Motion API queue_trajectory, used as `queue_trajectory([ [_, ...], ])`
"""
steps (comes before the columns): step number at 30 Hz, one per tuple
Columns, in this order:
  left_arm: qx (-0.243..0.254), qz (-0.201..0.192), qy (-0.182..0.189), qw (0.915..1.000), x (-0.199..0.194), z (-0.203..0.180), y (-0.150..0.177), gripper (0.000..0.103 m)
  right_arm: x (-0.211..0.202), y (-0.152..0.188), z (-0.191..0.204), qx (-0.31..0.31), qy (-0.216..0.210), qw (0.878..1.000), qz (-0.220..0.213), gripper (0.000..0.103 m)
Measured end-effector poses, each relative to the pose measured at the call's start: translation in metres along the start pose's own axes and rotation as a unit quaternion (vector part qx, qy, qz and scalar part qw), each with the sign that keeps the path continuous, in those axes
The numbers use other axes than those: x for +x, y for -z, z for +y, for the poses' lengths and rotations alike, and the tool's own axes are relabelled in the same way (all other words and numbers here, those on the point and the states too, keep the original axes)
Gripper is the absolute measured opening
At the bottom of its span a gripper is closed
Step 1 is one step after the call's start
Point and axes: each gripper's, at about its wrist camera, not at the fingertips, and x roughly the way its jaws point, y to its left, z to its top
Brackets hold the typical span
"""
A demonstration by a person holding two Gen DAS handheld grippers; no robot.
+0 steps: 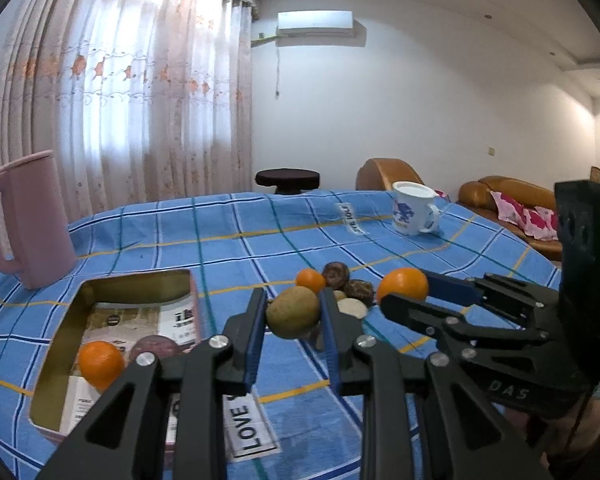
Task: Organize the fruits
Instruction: 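Carry the kiwi and orange with both tools over the tin box, then open both tools to release the kiwi and orange into the tin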
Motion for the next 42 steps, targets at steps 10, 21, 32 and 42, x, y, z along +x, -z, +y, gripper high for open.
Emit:
queue_trajectory([
  [10, -0.046, 0.004, -0.046, 0.9979, -0.009, 0.054, -0.005, 0.027, 0.019, -0.032, 0.033, -0.033, -0.037, 0.999, -0.003, 0.044],
  [21, -0.096, 0.037, -0.103, 0.9893, 0.001, 0.126, 0.004, 0.027, 0.076, -0.052, 0.095, -0.083, -0.099, 0.991, 0.034, 0.044],
  [32, -0.108, 0.064, -0.109, 0.9861, 0.012, 0.144, 0.017, 0.027, 0.113, -0.030, 0.126, -0.114, -0.114, 0.983, 0.085, 0.044],
  [42, -0.111, 0.063, -0.124, 0.9840, 0.010, 0.148, 0.017, 0.034, 0.111, -0.024, 0.136, -0.134, -0.131, 0.978, 0.095, 0.046],
])
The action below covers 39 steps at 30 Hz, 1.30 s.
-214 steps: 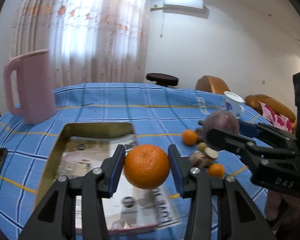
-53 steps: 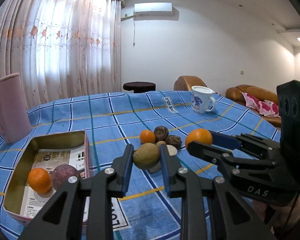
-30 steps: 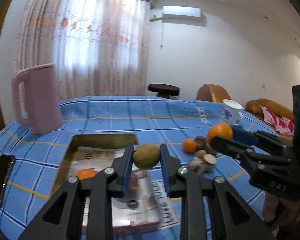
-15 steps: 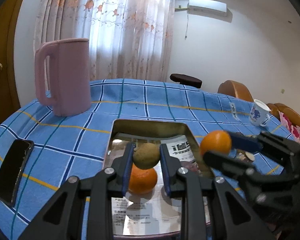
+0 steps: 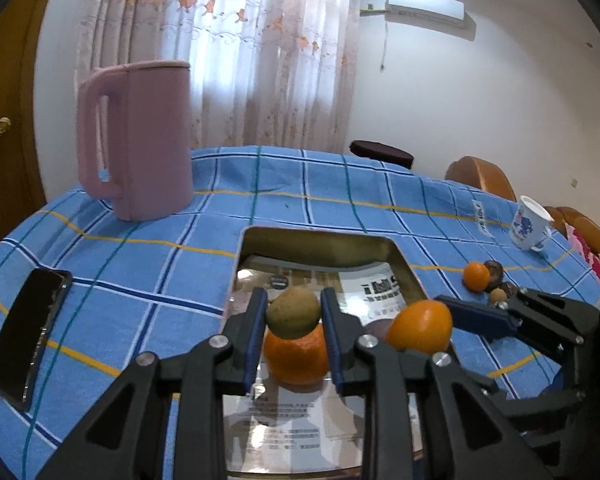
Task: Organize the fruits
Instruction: 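Open both tools to release the kiwi and orange into the tin, then grasp the beige-topped round slice with the right tool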
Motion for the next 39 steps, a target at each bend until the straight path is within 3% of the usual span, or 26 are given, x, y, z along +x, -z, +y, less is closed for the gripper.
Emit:
queue_trajectory([
  [1, 0.000, -0.005, 0.003, 1.0000, -0.003, 0.000, 0.000, 0.037, 0.000, 0.000, 0.001, -0.003, -0.003, 1.000, 0.001, 0.048],
  [3, -0.005, -0.016, -0.006, 0.9998, -0.009, 0.001, -0.003, 0.060, -0.003, 0.003, 0.005, -0.018, 0.002, 1.000, -0.003, 0.062],
  [5, -0.012, -0.032, -0.014, 0.9993, -0.017, 0.001, -0.005, 0.074, -0.009, 0.006, 0.004, -0.021, 0.006, 1.000, -0.007, 0.063],
  [10, -0.013, -0.048, -0.002, 0.9988, -0.026, -0.009, -0.009, 0.081, -0.038, 0.016, -0.023, 0.011, 0.027, 0.999, -0.023, 0.063],
  [12, -0.009, -0.050, 0.002, 0.9987, -0.026, -0.018, -0.009, 0.087, -0.050, 0.021, -0.042, 0.035, 0.056, 0.998, -0.025, 0.064],
  [17, 0.016, -0.044, 0.024, 0.9986, -0.021, -0.049, -0.008, 0.087, -0.066, 0.040, -0.099, 0.101, 0.169, 0.980, 0.000, 0.064],
  [21, 0.041, -0.034, 0.048, 0.9974, -0.016, -0.076, -0.007, 0.088, -0.066, 0.054, -0.137, 0.172, 0.193, 0.966, 0.019, 0.064],
  [28, 0.069, -0.027, 0.058, 0.9956, -0.005, -0.103, -0.005, 0.091, -0.043, 0.058, -0.158, 0.210, 0.166, 0.961, 0.074, 0.063],
  [34, 0.067, -0.021, 0.058, 0.9958, -0.004, -0.102, -0.004, 0.091, -0.045, 0.070, -0.159, 0.225, 0.152, 0.958, 0.088, 0.062],
  [37, 0.068, -0.024, 0.060, 0.9956, -0.004, -0.105, -0.004, 0.093, -0.045, 0.070, -0.154, 0.218, 0.149, 0.960, 0.094, 0.055],
  [39, 0.071, -0.023, 0.064, 0.9951, -0.005, -0.108, -0.004, 0.094, -0.038, 0.069, -0.152, 0.212, 0.141, 0.961, 0.108, 0.044],
])
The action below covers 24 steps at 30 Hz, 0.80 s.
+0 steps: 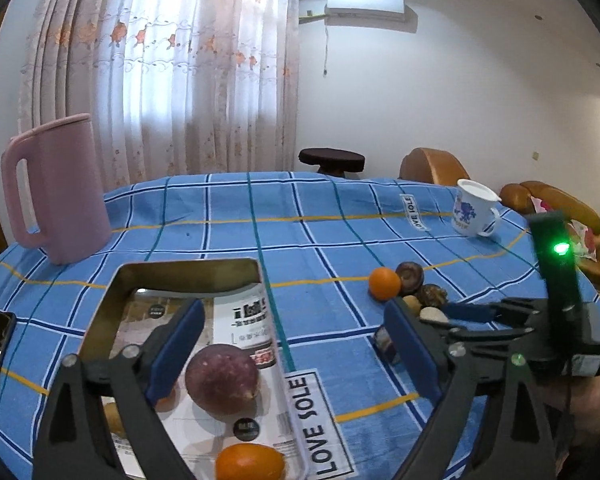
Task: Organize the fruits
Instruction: 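Grasp the beige-topped round slice with the right tool, then grasp the brown-red cylindrical piece with the left tool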
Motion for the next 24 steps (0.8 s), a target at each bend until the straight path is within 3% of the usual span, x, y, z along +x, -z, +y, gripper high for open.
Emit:
queue_trajectory([
  [2, 0.006, 0.001, 0.006, 1.0000, 0.001, -0.005, 0.000, 0.094, 0.008, -0.001, 0.002, -0.005, -0.010, 1.000, 0.016, 0.035],
  [5, 0.016, 0.001, 0.020, 0.9997, 0.001, -0.014, -0.001, 0.094, 0.002, 0.000, 0.002, -0.008, -0.019, 1.000, 0.002, 0.035],
  [8, 0.029, 0.006, 0.031, 0.9991, 0.004, -0.026, -0.003, 0.093, -0.017, 0.004, 0.001, -0.015, 0.009, 0.999, -0.039, 0.035],
  [13, 0.056, 0.034, 0.048, 0.9967, 0.023, -0.052, -0.002, 0.091, -0.026, 0.006, -0.021, 0.009, 0.032, 0.998, -0.052, 0.035],
  [17, 0.065, 0.073, 0.066, 0.9931, 0.043, -0.068, 0.000, 0.078, -0.032, 0.005, -0.032, 0.018, 0.050, 0.996, -0.064, 0.035],
  [19, 0.072, 0.094, 0.070, 0.9904, 0.055, -0.076, 0.002, 0.077, -0.032, 0.005, -0.037, 0.028, 0.042, 0.997, -0.065, 0.035],
  [24, 0.074, 0.143, 0.085, 0.9833, 0.078, -0.086, 0.008, 0.056, -0.034, 0.006, -0.041, 0.033, 0.033, 0.996, -0.070, 0.035],
])
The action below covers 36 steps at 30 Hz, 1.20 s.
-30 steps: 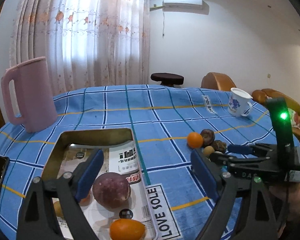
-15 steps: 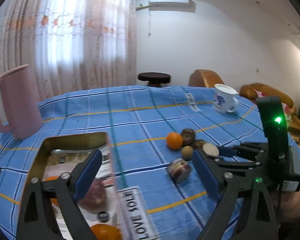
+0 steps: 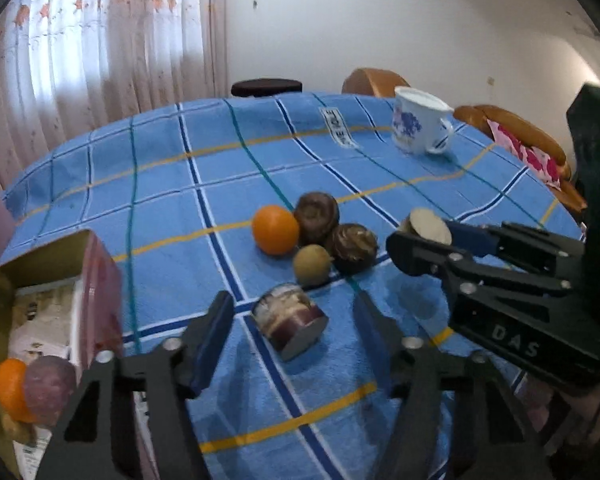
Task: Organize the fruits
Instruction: 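Grasp the brown-red cylindrical piece with the left tool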
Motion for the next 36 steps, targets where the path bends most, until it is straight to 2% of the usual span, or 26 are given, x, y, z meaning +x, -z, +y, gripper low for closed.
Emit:
queue_trajectory([
  [2, 0.001, 0.016, -0.001, 0.9999, 0.007, -0.002, -0.001, 0.056, 0.000, 0.000, 0.000, -0.002, -0.004, 1.000, -0.001, 0.035],
  [5, -0.003, 0.011, -0.006, 0.9999, 0.007, 0.001, -0.003, 0.041, -0.002, 0.001, 0.002, -0.007, -0.008, 1.000, -0.003, 0.035],
  [12, -0.022, -0.010, 0.013, 0.9996, -0.001, 0.009, -0.002, 0.033, -0.007, 0.001, 0.004, -0.013, -0.016, 1.000, -0.017, 0.035],
  [17, -0.006, -0.010, 0.006, 0.9999, -0.001, 0.004, -0.003, 0.034, -0.008, 0.002, 0.004, -0.015, -0.021, 0.999, -0.020, 0.035],
  [19, -0.002, -0.006, -0.002, 1.0000, 0.001, 0.002, -0.004, 0.037, -0.008, 0.002, 0.004, -0.017, -0.020, 0.999, -0.018, 0.035],
  [21, -0.004, 0.009, -0.009, 0.9999, 0.007, 0.002, -0.004, 0.048, -0.008, 0.001, 0.005, -0.019, -0.019, 0.999, -0.017, 0.035],
  [26, 0.004, 0.018, -0.002, 0.9998, 0.010, 0.000, -0.004, 0.045, -0.008, 0.001, 0.005, -0.020, -0.021, 0.999, -0.015, 0.035],
  [32, -0.004, -0.001, 0.001, 1.0000, 0.002, 0.004, -0.002, 0.044, -0.010, 0.001, 0.004, -0.016, -0.024, 0.999, -0.022, 0.035],
  [36, -0.010, -0.039, -0.004, 0.9992, -0.013, 0.006, -0.001, 0.044, -0.015, 0.002, 0.003, -0.015, -0.029, 0.999, -0.034, 0.035],
])
